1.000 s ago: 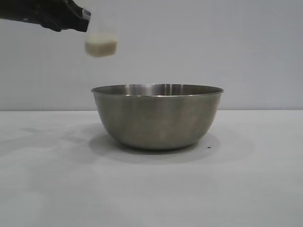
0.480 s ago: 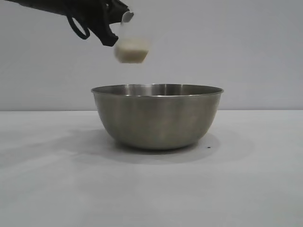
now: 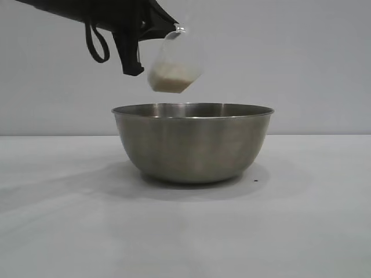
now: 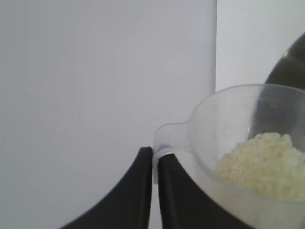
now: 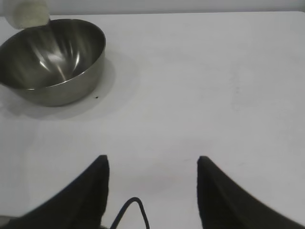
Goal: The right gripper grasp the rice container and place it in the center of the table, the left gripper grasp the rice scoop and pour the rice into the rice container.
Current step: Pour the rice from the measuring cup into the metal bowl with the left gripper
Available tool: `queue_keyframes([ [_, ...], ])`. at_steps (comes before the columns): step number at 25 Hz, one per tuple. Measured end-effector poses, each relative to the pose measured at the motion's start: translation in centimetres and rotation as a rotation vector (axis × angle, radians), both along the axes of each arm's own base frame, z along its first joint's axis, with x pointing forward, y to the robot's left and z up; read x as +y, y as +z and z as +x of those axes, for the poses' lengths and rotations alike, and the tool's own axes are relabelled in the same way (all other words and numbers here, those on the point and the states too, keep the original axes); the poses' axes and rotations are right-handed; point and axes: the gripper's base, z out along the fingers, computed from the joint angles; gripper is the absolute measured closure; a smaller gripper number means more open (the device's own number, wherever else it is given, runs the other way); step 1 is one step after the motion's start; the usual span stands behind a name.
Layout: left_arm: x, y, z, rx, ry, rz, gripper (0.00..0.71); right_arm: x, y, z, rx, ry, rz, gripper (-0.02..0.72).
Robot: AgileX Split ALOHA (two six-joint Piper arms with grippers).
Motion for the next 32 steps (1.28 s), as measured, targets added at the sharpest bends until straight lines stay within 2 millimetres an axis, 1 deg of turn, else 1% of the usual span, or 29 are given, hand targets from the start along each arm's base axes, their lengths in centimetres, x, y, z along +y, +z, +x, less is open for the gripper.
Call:
queue_keyframes([
  [10, -1.2, 0.0, -0.6, -0.224, -0.057, 0.204, 0.710, 0.0, 0.0, 0.0, 0.000, 0.000, 0.000, 0.348],
  [23, -1.5, 0.3, -0.8, -0.466, -0.087, 0.379, 0.710, 0.0, 0.0, 0.0, 0.000, 0.000, 0.000, 0.348],
  [32, -2.7, 0.6, -1.6, -0.616, -0.132, 0.484, 0.710, 0.0, 0.0, 0.0, 0.000, 0.000, 0.000, 0.348],
])
